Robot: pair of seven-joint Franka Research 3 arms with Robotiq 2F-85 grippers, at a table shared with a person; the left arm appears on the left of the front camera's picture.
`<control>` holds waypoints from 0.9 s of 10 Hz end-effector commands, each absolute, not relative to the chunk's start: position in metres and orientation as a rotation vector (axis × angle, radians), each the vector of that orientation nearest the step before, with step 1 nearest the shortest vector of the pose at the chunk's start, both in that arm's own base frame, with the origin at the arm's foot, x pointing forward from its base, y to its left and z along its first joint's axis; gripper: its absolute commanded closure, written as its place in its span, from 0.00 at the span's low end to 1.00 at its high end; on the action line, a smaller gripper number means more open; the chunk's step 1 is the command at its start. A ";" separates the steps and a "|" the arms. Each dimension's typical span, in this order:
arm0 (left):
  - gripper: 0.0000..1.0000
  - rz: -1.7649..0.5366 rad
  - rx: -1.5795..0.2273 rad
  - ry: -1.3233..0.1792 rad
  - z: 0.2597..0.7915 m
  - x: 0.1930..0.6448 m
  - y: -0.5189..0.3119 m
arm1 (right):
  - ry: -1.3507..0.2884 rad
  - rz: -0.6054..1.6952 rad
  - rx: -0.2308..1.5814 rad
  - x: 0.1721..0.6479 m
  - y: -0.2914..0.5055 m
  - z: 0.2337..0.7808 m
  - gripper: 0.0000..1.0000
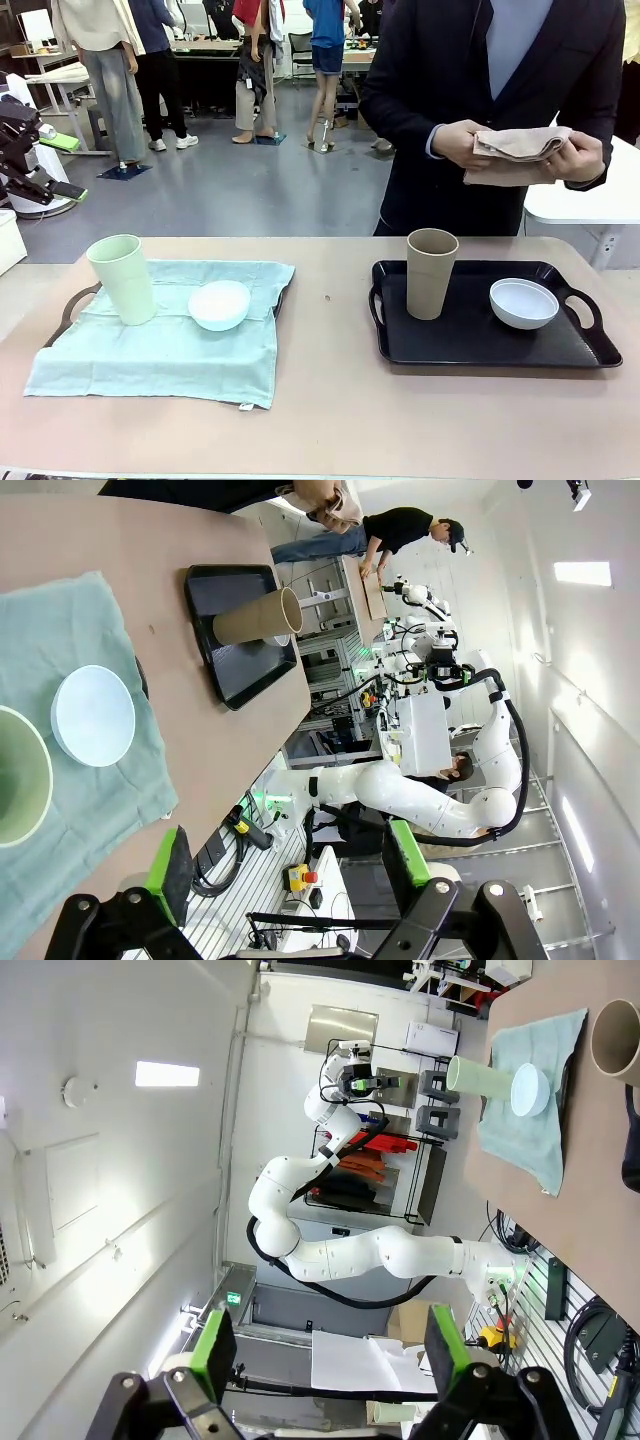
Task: Set up a tray with a mat and arrange the tableware.
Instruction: Pick up the Picnic Bowl and Reusable plastic cup from the Handle tray in front of the human's position and hold them in the air.
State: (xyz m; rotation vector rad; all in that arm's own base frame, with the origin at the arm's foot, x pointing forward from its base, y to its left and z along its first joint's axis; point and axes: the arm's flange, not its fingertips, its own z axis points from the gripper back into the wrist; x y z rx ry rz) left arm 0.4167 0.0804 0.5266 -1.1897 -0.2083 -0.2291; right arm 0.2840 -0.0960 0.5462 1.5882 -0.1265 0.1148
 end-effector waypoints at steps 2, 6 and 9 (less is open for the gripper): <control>0.00 -0.237 -1.182 -0.211 0.529 0.416 0.082 | -0.144 0.135 1.605 0.287 -0.098 0.550 0.00; 0.00 -0.237 -1.182 -0.211 0.529 0.416 0.082 | -0.144 0.135 1.605 0.287 -0.098 0.550 0.00; 0.00 -0.372 -1.066 -0.302 0.552 0.446 0.020 | -0.043 0.157 1.495 0.302 -0.082 0.563 0.00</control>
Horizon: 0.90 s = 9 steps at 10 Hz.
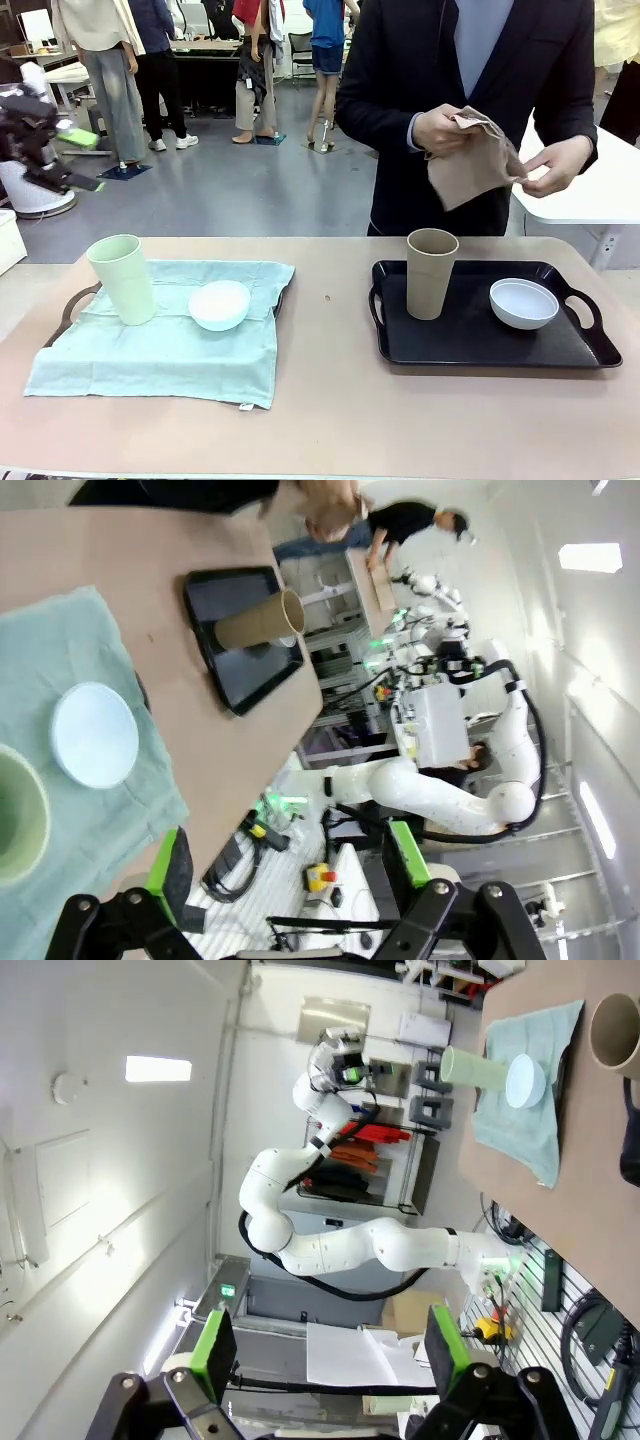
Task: Set up a tray with a mat and arrange the tableware.
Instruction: Pick up the Picnic Bowl and Reusable plastic cup from the Handle tray in front of the human's position and hold them in the air.
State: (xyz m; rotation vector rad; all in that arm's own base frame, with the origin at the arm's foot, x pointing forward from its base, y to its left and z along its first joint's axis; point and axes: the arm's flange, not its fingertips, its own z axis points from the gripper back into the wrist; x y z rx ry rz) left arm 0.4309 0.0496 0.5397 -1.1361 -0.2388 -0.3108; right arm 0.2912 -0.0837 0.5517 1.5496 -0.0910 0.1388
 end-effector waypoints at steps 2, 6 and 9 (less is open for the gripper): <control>0.00 -0.529 -0.849 -0.445 0.573 0.482 -0.052 | -0.026 0.082 1.384 0.314 -0.086 0.587 0.00; 0.00 -0.965 -0.492 -0.492 0.516 0.553 -0.206 | -0.036 -0.161 0.976 0.340 -0.127 0.604 0.00; 0.00 -1.247 -0.444 -0.575 0.443 0.518 -0.296 | -0.021 -0.316 0.671 0.368 -0.139 0.591 0.00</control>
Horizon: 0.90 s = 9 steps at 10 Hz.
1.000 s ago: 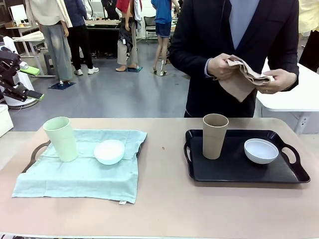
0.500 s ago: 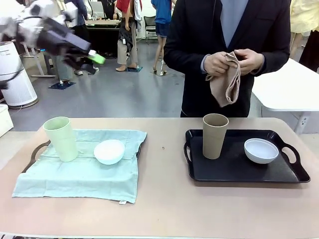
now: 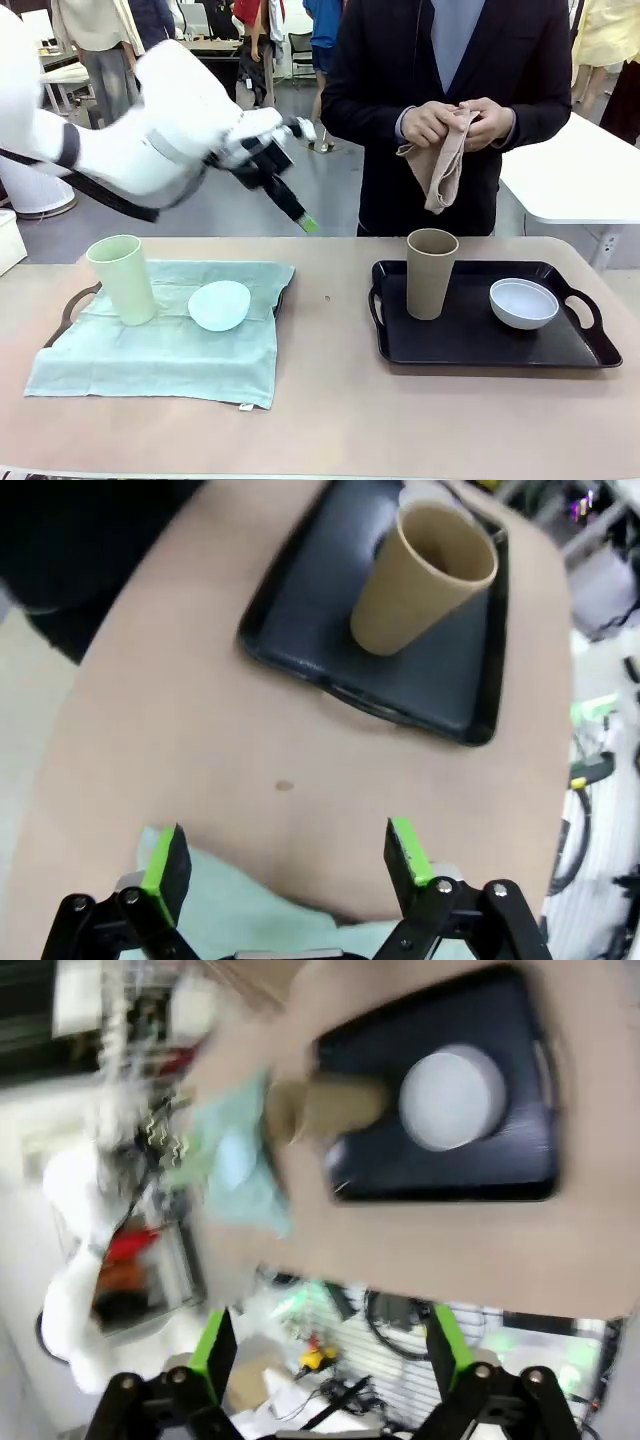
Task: Set up a tray with a mat and arrange the tableware.
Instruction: Pick up the Picnic Bowl and Reusable plastic cup from the Handle tray in front of the human's position and hold them in the air.
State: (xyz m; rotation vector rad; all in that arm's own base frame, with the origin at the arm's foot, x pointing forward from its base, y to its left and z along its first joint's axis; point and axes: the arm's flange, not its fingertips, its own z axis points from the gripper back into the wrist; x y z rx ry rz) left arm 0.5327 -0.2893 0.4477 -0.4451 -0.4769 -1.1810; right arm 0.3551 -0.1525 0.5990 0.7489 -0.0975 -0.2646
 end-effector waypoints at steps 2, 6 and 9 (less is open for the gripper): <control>0.00 -1.181 -0.445 -0.477 0.448 0.533 -0.289 | 0.058 -0.285 0.793 0.375 -0.124 0.574 0.00; 0.00 -1.243 -0.454 -0.605 0.434 0.522 -0.298 | -0.031 -0.294 0.683 0.374 -0.140 0.581 0.00; 0.00 -1.346 -0.622 -0.900 0.400 0.499 -0.326 | 0.079 -0.256 0.329 0.409 -0.065 0.542 0.00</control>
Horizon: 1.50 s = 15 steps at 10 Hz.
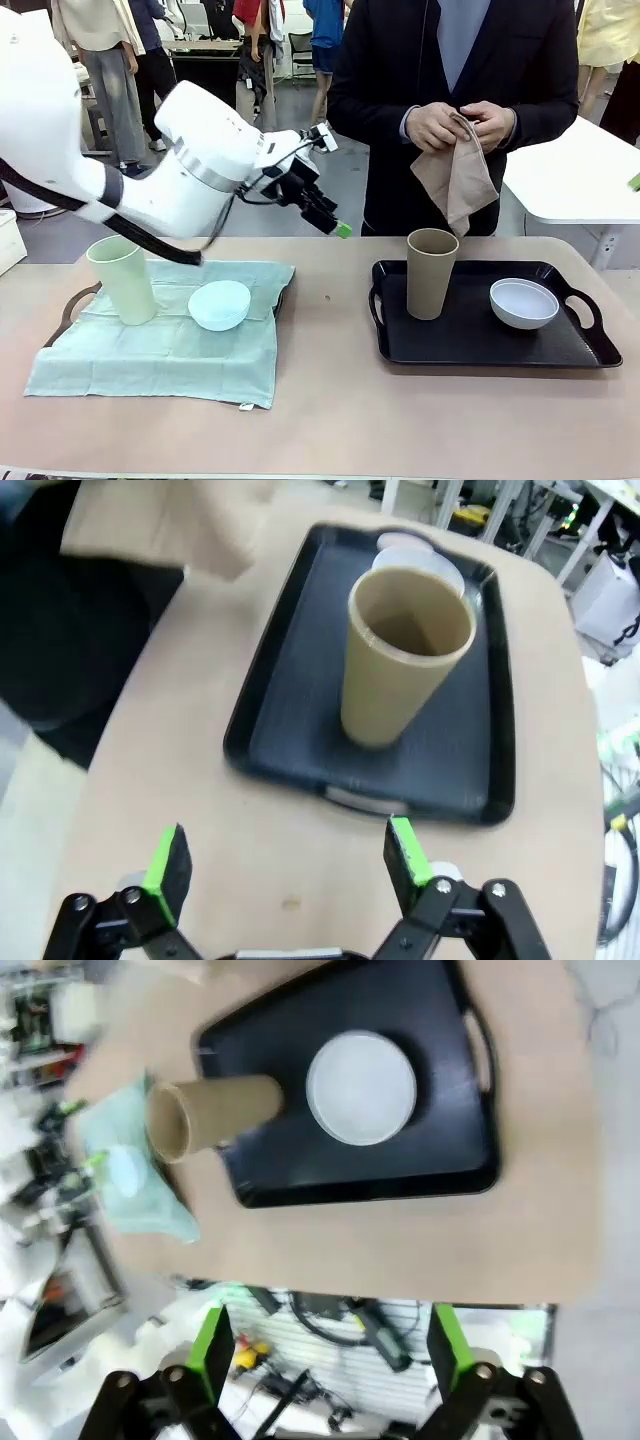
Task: Set up a tray with a mat and arrange the tableware.
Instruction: Pick up the Picnic Bowl and Reusable plastic cup from the Handle tray in front of the human's position and hold them in the air.
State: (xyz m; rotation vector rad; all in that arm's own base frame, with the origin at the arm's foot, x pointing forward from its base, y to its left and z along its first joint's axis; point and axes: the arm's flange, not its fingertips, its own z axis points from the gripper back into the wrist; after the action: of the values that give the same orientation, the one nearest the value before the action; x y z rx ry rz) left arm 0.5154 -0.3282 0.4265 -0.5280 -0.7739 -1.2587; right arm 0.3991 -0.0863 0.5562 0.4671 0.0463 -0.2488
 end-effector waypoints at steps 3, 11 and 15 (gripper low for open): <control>0.00 -1.606 -0.812 -0.852 0.364 0.483 -0.345 | 0.146 -0.260 0.202 0.425 -0.036 0.514 0.00; 0.00 -1.437 -0.759 -0.907 0.344 0.502 -0.370 | 0.145 -0.213 0.163 0.438 -0.021 0.486 0.00; 0.00 -1.459 -0.871 -0.823 0.317 0.514 -0.389 | 0.120 -0.200 0.134 0.449 -0.026 0.460 0.00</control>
State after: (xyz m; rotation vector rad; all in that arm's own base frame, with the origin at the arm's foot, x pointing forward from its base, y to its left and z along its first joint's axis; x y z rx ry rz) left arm 0.5079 -0.3790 0.3209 -0.8365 -0.8453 -1.4498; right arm 0.4486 -0.0273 0.4691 0.1548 0.1486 -0.2095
